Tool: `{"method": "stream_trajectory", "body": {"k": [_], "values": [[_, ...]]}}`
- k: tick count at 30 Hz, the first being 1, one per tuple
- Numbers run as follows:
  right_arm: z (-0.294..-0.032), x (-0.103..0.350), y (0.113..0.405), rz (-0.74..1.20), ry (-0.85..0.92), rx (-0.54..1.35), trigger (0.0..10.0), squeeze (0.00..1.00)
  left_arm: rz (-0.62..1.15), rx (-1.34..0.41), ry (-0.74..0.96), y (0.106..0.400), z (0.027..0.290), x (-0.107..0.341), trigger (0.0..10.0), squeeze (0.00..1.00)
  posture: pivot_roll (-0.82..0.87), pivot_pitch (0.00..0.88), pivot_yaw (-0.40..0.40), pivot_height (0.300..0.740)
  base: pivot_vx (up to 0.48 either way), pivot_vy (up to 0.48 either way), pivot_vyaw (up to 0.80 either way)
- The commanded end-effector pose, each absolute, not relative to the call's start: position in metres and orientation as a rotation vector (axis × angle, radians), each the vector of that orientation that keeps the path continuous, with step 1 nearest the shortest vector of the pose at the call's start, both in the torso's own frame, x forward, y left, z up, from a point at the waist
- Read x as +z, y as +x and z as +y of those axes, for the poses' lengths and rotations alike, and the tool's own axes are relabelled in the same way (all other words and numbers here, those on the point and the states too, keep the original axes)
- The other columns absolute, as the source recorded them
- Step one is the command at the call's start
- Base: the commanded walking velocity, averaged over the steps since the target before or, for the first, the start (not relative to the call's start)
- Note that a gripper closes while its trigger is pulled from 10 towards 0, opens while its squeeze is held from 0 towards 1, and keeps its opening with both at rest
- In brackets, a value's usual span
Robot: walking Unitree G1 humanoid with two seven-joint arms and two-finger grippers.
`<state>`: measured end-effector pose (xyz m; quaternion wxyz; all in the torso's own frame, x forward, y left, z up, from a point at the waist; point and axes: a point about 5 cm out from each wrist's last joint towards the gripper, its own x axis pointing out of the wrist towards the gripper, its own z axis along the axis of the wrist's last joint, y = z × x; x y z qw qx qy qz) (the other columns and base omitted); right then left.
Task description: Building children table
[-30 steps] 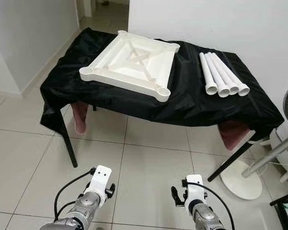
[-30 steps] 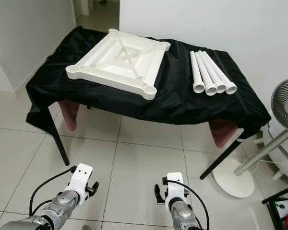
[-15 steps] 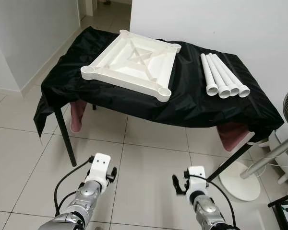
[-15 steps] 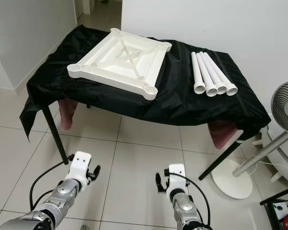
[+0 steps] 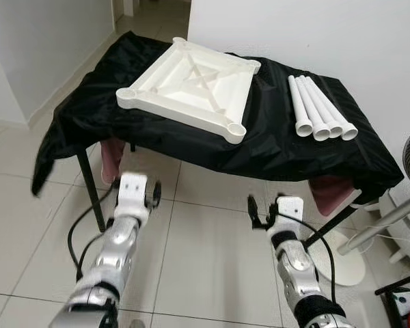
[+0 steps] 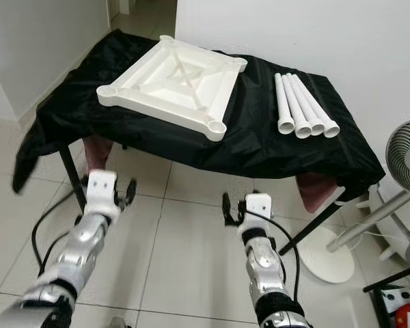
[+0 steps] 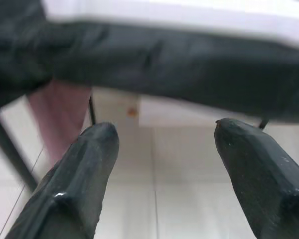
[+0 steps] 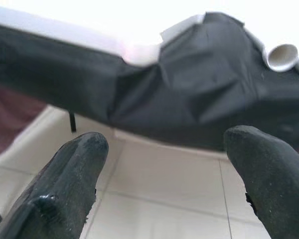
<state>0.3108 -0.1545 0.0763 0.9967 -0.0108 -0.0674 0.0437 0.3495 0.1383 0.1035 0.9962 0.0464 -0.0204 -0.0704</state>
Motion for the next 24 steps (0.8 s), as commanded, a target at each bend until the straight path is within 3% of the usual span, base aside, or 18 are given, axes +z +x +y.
{"method": "stream_trajectory", "body": {"k": [1, 13, 19, 20, 24], "values": [[-0.157, 0.076, 0.309, -0.135, -0.019, 0.089, 10.0, 0.00, 0.008, -0.224, 0.084, 0.346, 0.128, 0.094, 10.0, 0.00, 0.14, 0.035, -0.137, 0.740, 0.000, 0.000, 0.00], [-0.166, 0.111, 0.302, -0.311, -0.016, 0.070, 10.0, 0.00, -0.150, -0.134, 0.079, 0.333, 0.142, 0.126, 10.0, 0.00, 0.15, 0.012, -0.126, 0.740, 0.000, 0.000, 0.00], [-0.170, 0.106, 0.297, -0.297, -0.042, 0.070, 10.0, 0.00, -0.139, -0.138, 0.081, 0.327, 0.149, 0.119, 10.0, 0.00, 0.16, 0.005, -0.128, 0.740, 0.000, 0.000, 0.00], [-0.182, 0.101, 0.287, -0.277, -0.068, 0.059, 10.0, 0.00, -0.129, -0.139, 0.096, 0.313, 0.160, 0.110, 10.0, 0.00, 0.16, 0.000, -0.127, 0.740, 0.000, 0.000, 0.00], [-0.190, 0.096, 0.281, -0.251, -0.088, 0.052, 10.0, 0.00, -0.121, -0.132, 0.104, 0.306, 0.165, 0.106, 10.0, 0.00, 0.16, 0.000, -0.127, 0.740, 0.000, 0.000, 0.00]]}}
